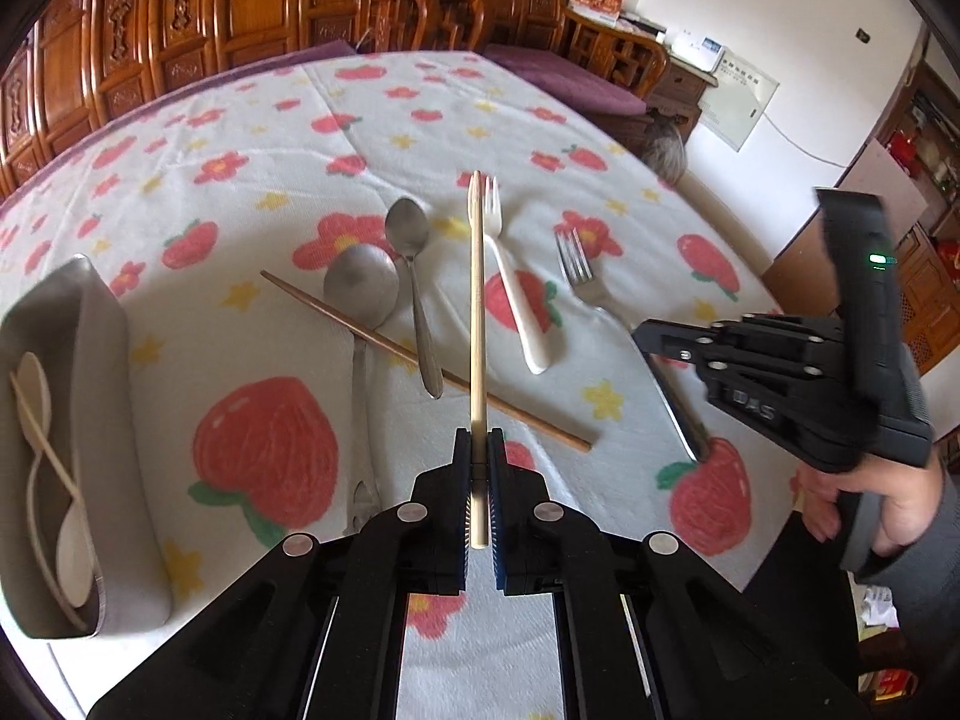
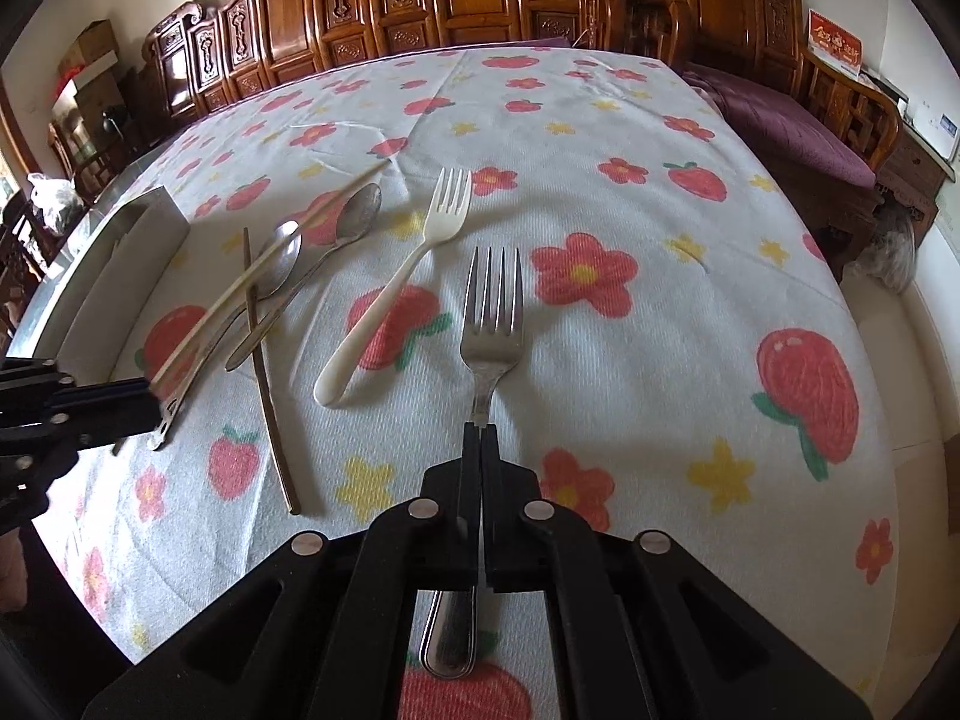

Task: Organize utensils
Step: 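Carry the chopstick into the tray and open the left gripper while the right gripper carries the fork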

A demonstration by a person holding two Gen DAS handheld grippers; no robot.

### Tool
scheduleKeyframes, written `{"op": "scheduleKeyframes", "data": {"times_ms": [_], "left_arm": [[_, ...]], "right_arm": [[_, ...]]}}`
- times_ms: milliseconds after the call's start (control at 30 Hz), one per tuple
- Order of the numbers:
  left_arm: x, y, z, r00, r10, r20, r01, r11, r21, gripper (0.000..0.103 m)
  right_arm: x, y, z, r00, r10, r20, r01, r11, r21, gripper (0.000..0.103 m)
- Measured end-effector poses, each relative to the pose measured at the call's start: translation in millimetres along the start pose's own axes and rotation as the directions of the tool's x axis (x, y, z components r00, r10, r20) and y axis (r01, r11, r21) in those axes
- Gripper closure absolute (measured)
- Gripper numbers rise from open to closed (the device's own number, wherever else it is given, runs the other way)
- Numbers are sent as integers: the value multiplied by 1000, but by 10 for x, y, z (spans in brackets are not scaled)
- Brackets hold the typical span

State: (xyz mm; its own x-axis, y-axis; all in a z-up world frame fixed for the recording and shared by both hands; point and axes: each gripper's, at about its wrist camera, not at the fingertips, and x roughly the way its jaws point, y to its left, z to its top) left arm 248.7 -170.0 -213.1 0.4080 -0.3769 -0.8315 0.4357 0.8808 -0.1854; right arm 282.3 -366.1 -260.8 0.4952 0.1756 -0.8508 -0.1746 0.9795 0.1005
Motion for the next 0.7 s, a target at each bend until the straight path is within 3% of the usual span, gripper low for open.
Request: {"op": "scheduleKeyframes", "data": {"times_ms": [133, 367, 700], "left_arm": [[-183, 4, -15, 1000, 9, 29, -9, 1000, 7, 99], [-467, 112, -35, 997, 31, 65, -31, 1000, -4, 99], [-855, 405, -137, 990, 88, 113, -84, 996, -40, 99]], "right_arm": [[73, 32, 58, 1000, -13, -11, 13, 1000, -13, 91], [158, 111, 99, 997, -74, -20, 73, 996, -56, 93], [-75, 192, 174, 997, -63, 38, 64, 997, -42, 95]]}}
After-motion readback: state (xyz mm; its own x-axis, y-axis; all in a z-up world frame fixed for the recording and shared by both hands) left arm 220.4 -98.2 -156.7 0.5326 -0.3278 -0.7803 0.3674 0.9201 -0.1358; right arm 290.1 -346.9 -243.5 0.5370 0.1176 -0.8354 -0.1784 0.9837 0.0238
